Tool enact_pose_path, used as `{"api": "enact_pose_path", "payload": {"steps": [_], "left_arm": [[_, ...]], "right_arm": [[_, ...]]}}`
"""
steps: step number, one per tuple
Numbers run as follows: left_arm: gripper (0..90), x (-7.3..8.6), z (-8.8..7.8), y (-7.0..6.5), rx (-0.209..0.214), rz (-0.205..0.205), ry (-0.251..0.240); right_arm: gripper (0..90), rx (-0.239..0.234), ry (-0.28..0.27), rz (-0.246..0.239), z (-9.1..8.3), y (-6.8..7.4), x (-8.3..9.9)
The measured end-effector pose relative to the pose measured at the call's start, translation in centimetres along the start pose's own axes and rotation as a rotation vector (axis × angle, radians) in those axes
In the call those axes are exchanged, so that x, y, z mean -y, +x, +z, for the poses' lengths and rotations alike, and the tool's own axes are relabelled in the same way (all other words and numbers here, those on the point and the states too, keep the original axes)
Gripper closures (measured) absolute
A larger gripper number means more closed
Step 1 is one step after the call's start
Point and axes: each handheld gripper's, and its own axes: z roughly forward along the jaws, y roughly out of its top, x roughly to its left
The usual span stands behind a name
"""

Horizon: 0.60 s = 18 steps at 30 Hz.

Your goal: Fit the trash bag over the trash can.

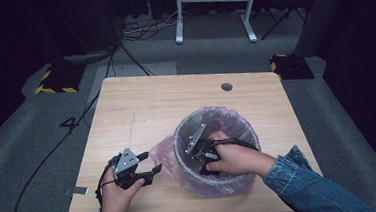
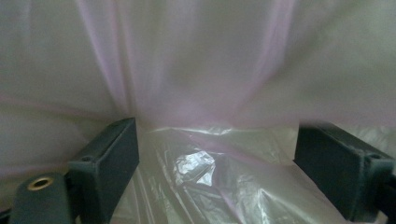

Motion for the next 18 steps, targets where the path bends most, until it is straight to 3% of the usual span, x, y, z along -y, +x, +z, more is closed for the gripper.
{"api": "enact_pose_path", "payload": {"steps": [3,6,11,18], "left_arm": [[33.8,0.0,-0.1,0.0,-0.001,-0.004,-0.005],[33.8,0.1,-0.2,0.1,-0.005,-0.011,-0.008],[33.8,0.1,-0.3,0.2,-0.007,-0.006,-0.005],[33.8,0.3,-0.6,0.3,-0.014,-0.011,-0.004]], "right_arm": [[16.0,-0.003,0.002,-0.018,0.0,0.0,-0.1],[15.8,-0.022,-0.039,-0.021,-1.1,0.1,-0.3],[16.5,-0.013,-0.173,-0.01,-4.8,-0.4,-1.0],[16.3,0.023,-0.306,-0.008,-9.6,-0.9,-1.2]]}}
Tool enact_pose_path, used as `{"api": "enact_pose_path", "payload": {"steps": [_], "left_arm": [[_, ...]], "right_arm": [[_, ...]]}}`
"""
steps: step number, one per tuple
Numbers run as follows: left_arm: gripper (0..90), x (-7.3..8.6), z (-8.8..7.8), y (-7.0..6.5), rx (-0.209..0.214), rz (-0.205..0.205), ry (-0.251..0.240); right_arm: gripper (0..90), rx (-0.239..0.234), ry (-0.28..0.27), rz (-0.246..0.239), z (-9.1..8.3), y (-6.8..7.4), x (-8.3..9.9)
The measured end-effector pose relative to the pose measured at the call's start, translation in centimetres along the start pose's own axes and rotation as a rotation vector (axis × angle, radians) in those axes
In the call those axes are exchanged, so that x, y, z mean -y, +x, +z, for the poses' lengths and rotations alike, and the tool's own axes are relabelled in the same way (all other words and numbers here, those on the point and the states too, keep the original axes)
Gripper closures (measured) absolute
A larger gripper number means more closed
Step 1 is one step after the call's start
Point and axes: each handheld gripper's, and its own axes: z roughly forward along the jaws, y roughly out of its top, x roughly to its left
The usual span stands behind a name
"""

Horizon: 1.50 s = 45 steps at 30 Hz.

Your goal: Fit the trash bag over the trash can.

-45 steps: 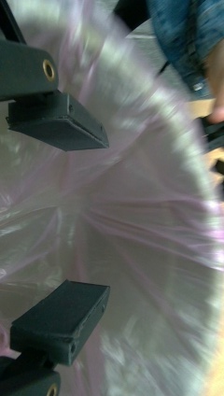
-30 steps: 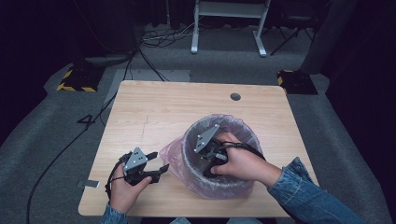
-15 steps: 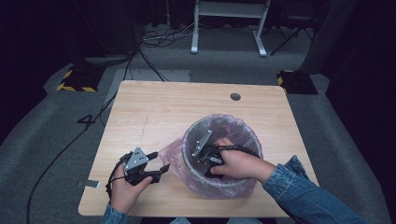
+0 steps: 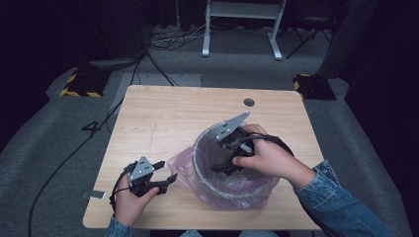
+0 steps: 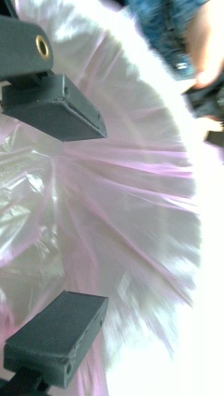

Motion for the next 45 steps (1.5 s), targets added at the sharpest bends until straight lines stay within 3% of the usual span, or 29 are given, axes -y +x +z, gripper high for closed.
{"api": "enact_pose_path", "payload": {"steps": [8,19,33,40,45], "left_arm": [[33.7,0.3,0.0,0.1,-0.006,-0.006,0.01],[33.6,0.4,-0.4,0.3,-0.02,-0.011,0.017],[33.3,0.5,-0.5,0.3,-0.027,-0.018,0.025],[32.6,0.5,-0.7,0.3,-0.032,-0.019,0.027],[32.5,0.4,-0.8,0.2,-0.034,-0.012,0.03]], "right_arm": [[16.3,0.089,-0.102,0.017,-4.7,-0.4,0.0],[16.3,0.225,-0.172,0.092,-9.2,-2.4,3.4],[15.9,0.299,-0.195,0.175,-12.4,-4.2,8.2],[15.7,0.307,-0.168,0.189,-12.9,-4.8,10.6],[15.7,0.316,-0.183,0.219,-12.9,-5.1,12.5]]}}
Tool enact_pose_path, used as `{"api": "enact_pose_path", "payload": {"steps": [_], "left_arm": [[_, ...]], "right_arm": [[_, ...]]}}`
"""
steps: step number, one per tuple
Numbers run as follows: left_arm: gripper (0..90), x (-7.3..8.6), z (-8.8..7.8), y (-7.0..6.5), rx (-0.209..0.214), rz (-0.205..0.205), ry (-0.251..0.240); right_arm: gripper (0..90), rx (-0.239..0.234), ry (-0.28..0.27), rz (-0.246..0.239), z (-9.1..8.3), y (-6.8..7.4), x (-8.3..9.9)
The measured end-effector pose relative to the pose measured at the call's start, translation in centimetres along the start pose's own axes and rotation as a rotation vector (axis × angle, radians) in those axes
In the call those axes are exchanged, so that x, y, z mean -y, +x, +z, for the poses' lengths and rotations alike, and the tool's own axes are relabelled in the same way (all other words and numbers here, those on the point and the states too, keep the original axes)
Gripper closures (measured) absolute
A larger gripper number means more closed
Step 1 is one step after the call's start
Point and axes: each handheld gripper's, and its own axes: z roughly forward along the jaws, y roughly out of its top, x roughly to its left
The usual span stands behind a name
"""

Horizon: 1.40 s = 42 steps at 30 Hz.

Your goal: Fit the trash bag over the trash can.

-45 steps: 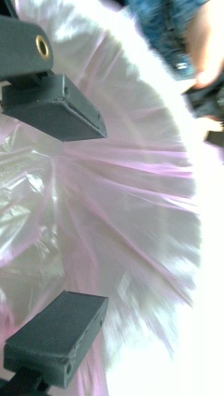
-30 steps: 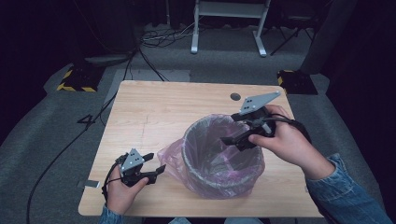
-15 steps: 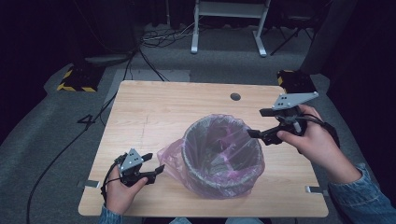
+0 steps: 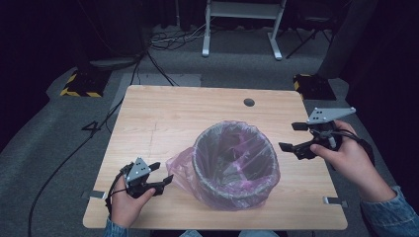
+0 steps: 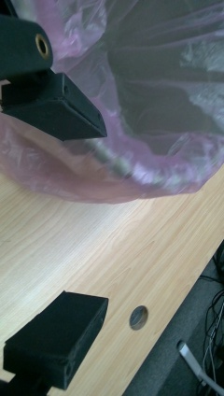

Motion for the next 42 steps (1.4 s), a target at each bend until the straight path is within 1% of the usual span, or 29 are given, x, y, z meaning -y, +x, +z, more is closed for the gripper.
{"api": "enact_pose_path", "payload": {"steps": [5,8,11,17,18,29,34,35,40,41,42], "left_arm": [[32.4,0.0,0.0,0.0,0.0,-0.002,0.002],[32.2,-0.1,0.0,0.0,0.003,-0.004,0.003],[32.2,0.0,0.0,0.0,0.002,-0.005,0.005],[31.9,0.0,0.1,0.2,0.002,-0.002,0.009],[31.9,0.0,0.1,0.2,0.002,0.003,0.01],[31.6,0.1,0.2,0.2,-0.004,0.001,0.023],[31.4,0.3,0.3,0.3,-0.016,0.005,0.032],[31.4,0.4,0.3,0.3,-0.015,0.0,0.034],[31.2,0.5,0.4,0.4,-0.019,0.003,0.044],[31.2,0.5,0.4,0.4,-0.018,-0.002,0.045],[31.1,0.6,0.4,0.4,-0.02,0.002,0.046]], "right_arm": [[15.8,0.022,0.003,0.026,0.0,-0.8,1.9],[15.8,0.048,0.026,0.034,0.3,-1.3,3.1],[15.8,0.057,0.038,0.049,0.6,-1.8,4.2],[15.8,0.081,0.055,0.061,1.2,-2.3,6.4],[15.8,0.083,0.057,0.065,1.4,-2.4,6.8],[15.8,0.081,0.073,0.121,3.1,-2.9,11.3],[15.7,0.084,0.092,0.146,4.4,-2.9,13.6],[15.7,0.087,0.094,0.151,4.6,-2.9,14.1],[15.7,0.081,0.11,0.182,5.7,-2.6,16.1],[15.7,0.081,0.111,0.189,5.8,-2.6,16.5],[15.7,0.081,0.107,0.194,6.0,-2.5,17.0]]}}
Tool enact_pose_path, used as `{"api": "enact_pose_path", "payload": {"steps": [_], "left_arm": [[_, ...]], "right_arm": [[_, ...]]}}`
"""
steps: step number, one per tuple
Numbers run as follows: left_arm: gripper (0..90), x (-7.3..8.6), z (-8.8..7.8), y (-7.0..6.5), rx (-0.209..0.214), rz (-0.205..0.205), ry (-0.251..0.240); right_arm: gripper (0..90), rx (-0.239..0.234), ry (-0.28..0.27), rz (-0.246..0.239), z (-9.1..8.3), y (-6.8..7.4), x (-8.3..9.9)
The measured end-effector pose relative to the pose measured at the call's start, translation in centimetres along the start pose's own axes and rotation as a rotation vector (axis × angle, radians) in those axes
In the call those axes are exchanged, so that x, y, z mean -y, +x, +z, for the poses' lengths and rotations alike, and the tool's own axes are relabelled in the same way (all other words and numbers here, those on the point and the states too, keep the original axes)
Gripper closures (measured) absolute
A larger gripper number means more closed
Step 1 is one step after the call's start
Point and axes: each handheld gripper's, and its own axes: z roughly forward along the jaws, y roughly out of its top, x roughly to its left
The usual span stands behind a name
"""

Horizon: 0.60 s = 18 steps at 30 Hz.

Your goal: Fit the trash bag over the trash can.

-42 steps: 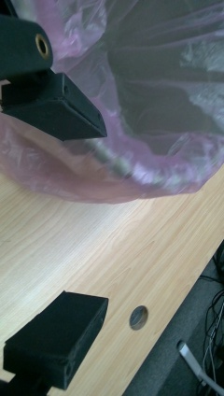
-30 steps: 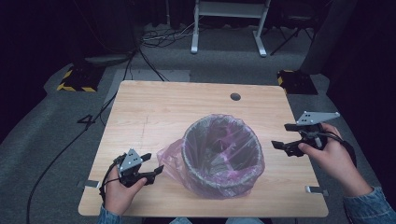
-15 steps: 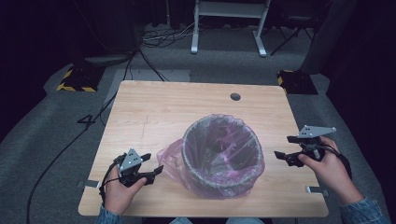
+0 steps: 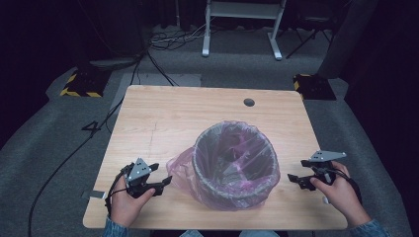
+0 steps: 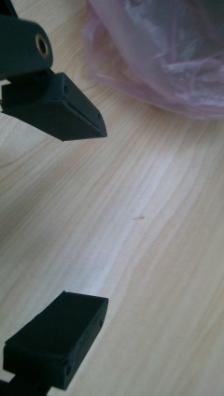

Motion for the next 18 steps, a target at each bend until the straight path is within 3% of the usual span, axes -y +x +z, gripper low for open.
{"api": "enact_pose_path", "payload": {"steps": [8,13,18], "left_arm": [[31.0,0.4,0.2,0.1,-0.005,-0.006,0.011],[31.0,0.5,0.4,0.1,-0.006,-0.002,0.02],[29.4,0.6,0.6,0.0,-0.013,0.001,0.027]], "right_arm": [[15.9,0.014,0.017,0.036,1.3,0.2,3.1],[11.8,0.06,-0.076,0.015,2.1,0.2,4.2],[12.4,0.059,-0.081,0.006,2.1,0.3,4.2]]}}
